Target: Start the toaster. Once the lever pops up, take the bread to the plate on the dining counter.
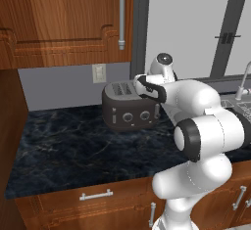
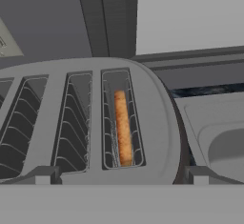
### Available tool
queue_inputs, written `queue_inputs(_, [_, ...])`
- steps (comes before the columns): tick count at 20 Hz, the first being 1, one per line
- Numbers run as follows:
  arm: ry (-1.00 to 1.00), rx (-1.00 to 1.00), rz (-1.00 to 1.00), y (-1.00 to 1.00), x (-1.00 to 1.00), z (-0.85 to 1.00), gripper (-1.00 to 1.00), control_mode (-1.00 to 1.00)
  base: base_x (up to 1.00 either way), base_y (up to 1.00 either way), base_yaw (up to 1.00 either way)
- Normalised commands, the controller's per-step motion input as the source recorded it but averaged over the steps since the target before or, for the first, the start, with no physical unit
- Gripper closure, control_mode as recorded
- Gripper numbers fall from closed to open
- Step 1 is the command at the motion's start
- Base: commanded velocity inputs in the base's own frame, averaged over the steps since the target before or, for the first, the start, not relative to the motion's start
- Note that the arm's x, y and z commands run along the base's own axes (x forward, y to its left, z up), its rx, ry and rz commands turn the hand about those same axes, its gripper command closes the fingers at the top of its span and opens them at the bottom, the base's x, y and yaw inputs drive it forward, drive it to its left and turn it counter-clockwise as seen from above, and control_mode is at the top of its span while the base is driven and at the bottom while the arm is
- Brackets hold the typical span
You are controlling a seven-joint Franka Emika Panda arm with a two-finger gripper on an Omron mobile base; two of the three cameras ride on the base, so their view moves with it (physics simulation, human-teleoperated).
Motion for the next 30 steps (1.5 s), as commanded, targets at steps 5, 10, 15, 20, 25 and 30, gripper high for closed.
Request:
queue_inputs(5, [0.00,0.00,0.00,0.00,0.00,0.00,-1.00,-1.00,0.00,0.00,0.00])
queue_inputs(10, [0.00,0.00,0.00,0.00,0.00,0.00,-1.00,-1.00,0.00,0.00,0.00])
queue_inputs(15, [0.00,0.00,0.00,0.00,0.00,0.00,-1.00,-1.00,0.00,0.00,0.00])
queue_inputs(20, [0.00,0.00,0.00,0.00,0.00,0.00,-1.00,-1.00,0.00,0.00,0.00])
queue_inputs(25, [0.00,0.00,0.00,0.00,0.00,0.00,-1.00,-1.00,0.00,0.00,0.00])
queue_inputs(30, [0.00,0.00,0.00,0.00,0.00,0.00,-1.00,-1.00,0.00,0.00,0.00])
